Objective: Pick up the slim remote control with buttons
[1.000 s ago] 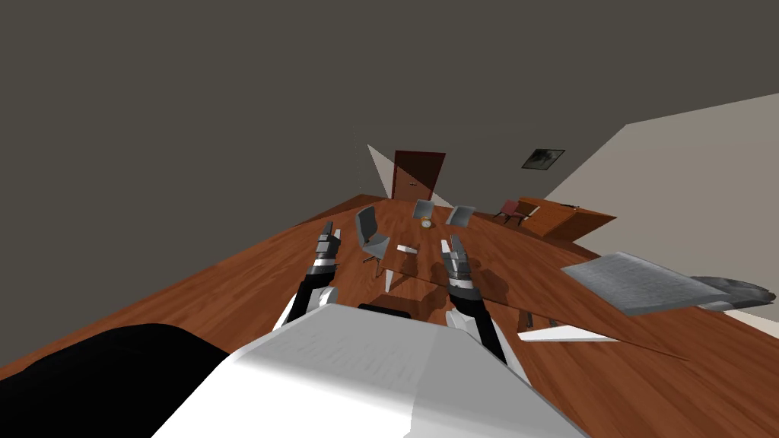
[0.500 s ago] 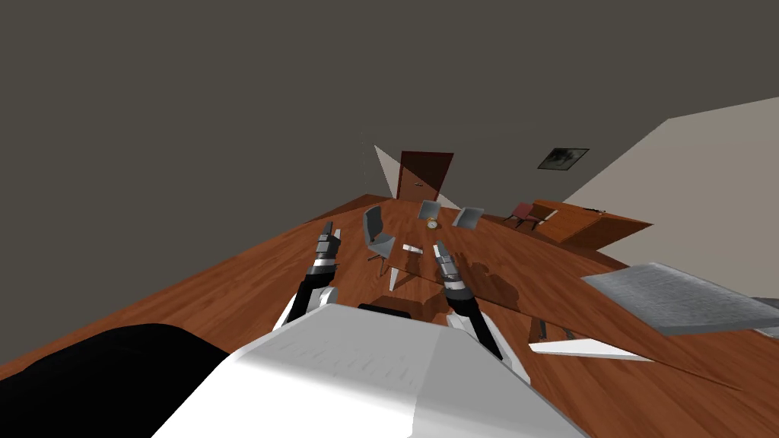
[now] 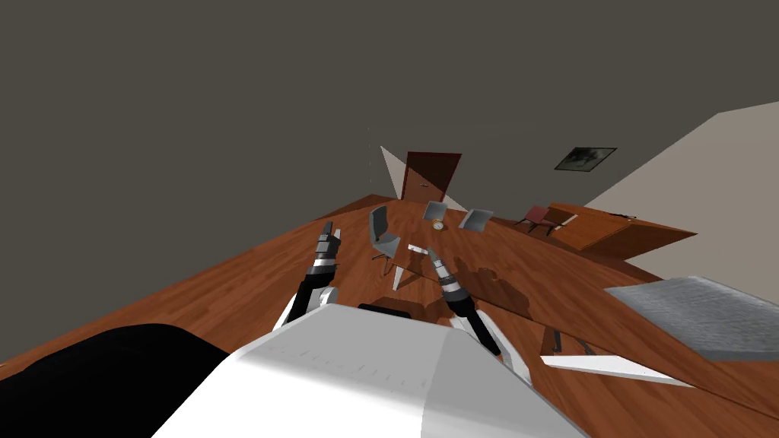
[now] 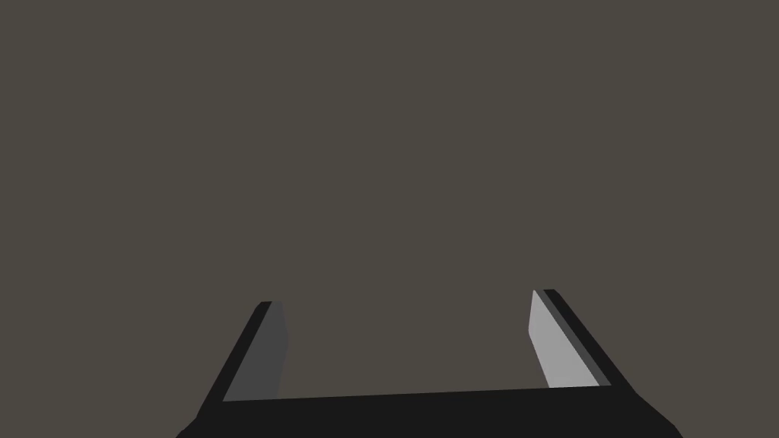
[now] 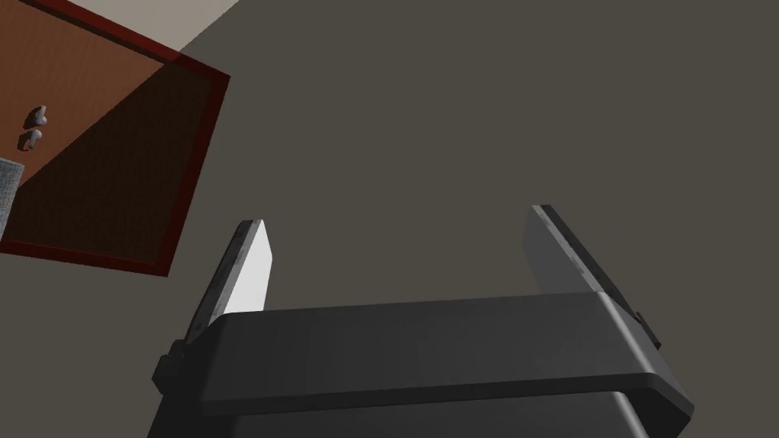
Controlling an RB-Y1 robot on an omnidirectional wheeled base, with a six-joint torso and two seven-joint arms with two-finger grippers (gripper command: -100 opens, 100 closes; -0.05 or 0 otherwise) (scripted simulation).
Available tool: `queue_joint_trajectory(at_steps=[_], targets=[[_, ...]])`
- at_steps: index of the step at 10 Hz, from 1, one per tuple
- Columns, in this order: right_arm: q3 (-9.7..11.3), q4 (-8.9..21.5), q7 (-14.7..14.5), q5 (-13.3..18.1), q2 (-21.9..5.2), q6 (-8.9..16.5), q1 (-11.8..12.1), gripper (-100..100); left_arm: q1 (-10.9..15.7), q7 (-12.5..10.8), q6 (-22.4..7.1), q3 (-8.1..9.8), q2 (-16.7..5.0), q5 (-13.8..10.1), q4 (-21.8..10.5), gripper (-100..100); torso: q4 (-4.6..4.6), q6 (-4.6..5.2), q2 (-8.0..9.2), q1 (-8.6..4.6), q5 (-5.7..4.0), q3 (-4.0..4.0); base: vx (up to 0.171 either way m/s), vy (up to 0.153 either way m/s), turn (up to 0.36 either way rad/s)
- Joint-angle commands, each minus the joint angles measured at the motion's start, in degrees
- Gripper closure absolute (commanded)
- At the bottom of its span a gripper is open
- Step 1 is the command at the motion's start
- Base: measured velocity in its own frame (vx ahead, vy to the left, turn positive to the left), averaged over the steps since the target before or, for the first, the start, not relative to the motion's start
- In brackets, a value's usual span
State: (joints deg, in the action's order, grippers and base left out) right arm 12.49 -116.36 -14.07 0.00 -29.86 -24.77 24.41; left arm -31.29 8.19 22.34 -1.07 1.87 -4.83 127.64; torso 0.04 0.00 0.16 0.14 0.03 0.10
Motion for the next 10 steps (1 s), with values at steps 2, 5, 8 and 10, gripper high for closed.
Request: queue_joint_trajectory(at_steps=[2,5,8,10], targets=[[2.01,3.10,-2.21,1.24,-4.10,0.17,-0.95,-100,-0.01,0.00,0.00,0.00,0.00,0.00,0.00,0,0.00,0.02,-0.01,0.00,0.00,0.00,-0.033,0.053,0.107],[3.32,5.71,-3.52,2.02,-7.56,0.07,-1.60,-100,0.00,0.00,0.00,0.00,0.00,0.00,0.00,0,-0.02,-0.01,-0.10,0.05,0.01,-0.05,-0.015,0.050,0.114],[6.10,10.25,-6.04,3.62,-12.56,-0.06,-2.76,-100,-0.01,0.00,0.00,0.01,0.00,0.00,0.00,0,-0.02,0.04,-0.11,-0.05,0.00,-0.06,-0.012,0.049,0.141],[7.57,13.24,-7.22,4.43,-15.42,-0.10,-3.25,-100,-0.01,0.00,0.00,0.01,0.00,0.00,0.00,0,-0.02,0.04,-0.14,-0.02,0.01,-0.08,0.010,0.045,0.123]])
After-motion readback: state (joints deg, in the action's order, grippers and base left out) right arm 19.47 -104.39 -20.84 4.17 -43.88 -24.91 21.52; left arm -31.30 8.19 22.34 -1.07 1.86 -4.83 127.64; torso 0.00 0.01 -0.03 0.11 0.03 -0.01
